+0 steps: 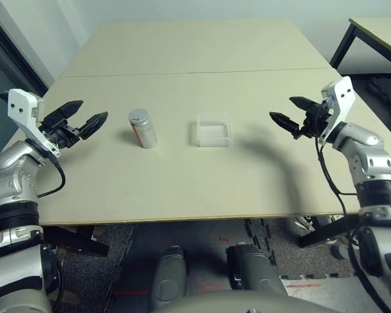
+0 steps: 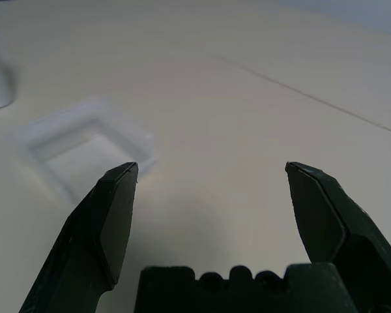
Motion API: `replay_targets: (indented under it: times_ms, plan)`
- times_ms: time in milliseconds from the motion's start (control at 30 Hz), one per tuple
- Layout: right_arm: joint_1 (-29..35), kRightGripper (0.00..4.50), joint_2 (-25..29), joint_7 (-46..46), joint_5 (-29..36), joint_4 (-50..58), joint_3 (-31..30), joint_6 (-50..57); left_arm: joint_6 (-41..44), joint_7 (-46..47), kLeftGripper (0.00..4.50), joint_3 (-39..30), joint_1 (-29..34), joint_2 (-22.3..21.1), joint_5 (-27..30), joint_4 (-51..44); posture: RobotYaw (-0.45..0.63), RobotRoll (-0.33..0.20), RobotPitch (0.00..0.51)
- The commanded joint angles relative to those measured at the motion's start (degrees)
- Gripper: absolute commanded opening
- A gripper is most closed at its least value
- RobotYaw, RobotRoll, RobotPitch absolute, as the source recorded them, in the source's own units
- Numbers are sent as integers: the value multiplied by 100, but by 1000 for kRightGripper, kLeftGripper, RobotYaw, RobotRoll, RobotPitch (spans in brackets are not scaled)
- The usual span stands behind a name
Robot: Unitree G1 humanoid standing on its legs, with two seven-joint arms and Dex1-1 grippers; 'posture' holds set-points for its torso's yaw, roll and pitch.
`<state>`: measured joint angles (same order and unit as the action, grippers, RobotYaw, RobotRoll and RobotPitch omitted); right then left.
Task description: Pour the medicine from the bottle into the box.
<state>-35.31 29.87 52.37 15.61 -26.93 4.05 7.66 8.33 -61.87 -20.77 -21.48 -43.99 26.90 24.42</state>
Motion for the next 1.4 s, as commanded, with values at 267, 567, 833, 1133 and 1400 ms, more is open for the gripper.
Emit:
replay_targets:
  times_ms: [267, 567, 833, 1133, 1400]
  plan:
    - [-83, 4500, 0, 746, 126, 613, -371, 527, -86, -355, 4463, 475, 139, 99, -198, -1, -12, 0, 73]
    - [-19, 4500, 76, 828, 75, 733, -382, 601, -655, -279, 4463, 582, -59, 381, -392, 718, -34, 0, 53]
    - [57, 4500, 64, 762, 118, 959, -369, 705, -1195, -193, 4463, 677, -488, 547, -596, 1507, -70, 0, 44]
    - [279, 4500, 41, 602, 226, 1291, -291, 899, -1741, -181, 4463, 791, -1041, 688, -911, 2419, -93, 0, 35]
    - [374, 4500, -19, 486, 281, 1398, -313, 928, -2015, -213, 4463, 926, -1368, 808, -1089, 2940, -90, 0, 30]
